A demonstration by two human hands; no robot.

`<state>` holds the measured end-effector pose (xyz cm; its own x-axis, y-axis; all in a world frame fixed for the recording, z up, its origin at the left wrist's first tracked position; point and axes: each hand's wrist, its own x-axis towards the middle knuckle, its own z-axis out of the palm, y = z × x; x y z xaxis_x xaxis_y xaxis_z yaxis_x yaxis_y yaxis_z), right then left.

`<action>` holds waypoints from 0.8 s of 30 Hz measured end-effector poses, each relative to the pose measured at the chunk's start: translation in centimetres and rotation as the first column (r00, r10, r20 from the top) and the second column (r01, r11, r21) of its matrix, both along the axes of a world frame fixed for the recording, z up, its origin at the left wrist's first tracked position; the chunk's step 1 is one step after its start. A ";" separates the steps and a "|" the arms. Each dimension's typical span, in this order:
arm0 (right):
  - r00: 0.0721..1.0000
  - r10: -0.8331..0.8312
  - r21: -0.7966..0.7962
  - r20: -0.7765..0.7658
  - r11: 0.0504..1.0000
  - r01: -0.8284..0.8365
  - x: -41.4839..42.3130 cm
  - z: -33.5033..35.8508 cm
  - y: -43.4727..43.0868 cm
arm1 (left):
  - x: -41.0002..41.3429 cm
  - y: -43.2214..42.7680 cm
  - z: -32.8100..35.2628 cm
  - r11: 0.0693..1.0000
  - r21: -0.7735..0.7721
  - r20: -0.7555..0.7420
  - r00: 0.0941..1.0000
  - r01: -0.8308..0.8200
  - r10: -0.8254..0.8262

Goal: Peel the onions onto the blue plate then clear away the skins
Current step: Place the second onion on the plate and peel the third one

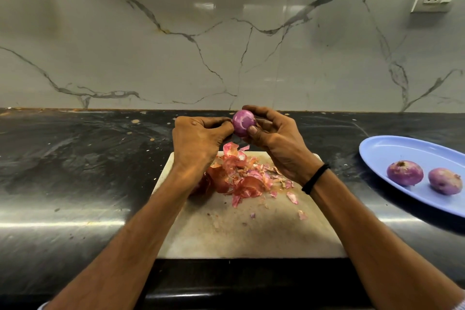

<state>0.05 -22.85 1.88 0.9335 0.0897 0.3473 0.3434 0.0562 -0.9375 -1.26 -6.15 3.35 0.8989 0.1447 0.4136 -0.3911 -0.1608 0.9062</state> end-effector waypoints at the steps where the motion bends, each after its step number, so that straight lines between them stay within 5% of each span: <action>1: 1.000 0.001 0.001 -0.008 1.000 -0.001 -0.1 0.0 0.0 | 0.0 0.1 0.0 1.000 0.006 0.015 1.000 -0.017 0.017; 8: 0.994 0.091 0.060 -0.061 0.994 -0.088 -0.4 0.5 0.0 | 0.2 0.3 0.0 0.999 0.033 0.063 0.998 -0.033 0.031; 15: 0.993 0.084 0.132 -0.078 0.989 -0.073 -0.6 0.9 0.1 | 0.6 0.7 0.2 0.992 0.012 0.089 0.988 0.124 -0.124; 24: 0.991 0.102 0.174 -0.086 0.981 -0.086 -0.7 1.0 0.1 | 0.4 0.8 0.3 0.969 0.227 0.232 0.961 0.097 -0.150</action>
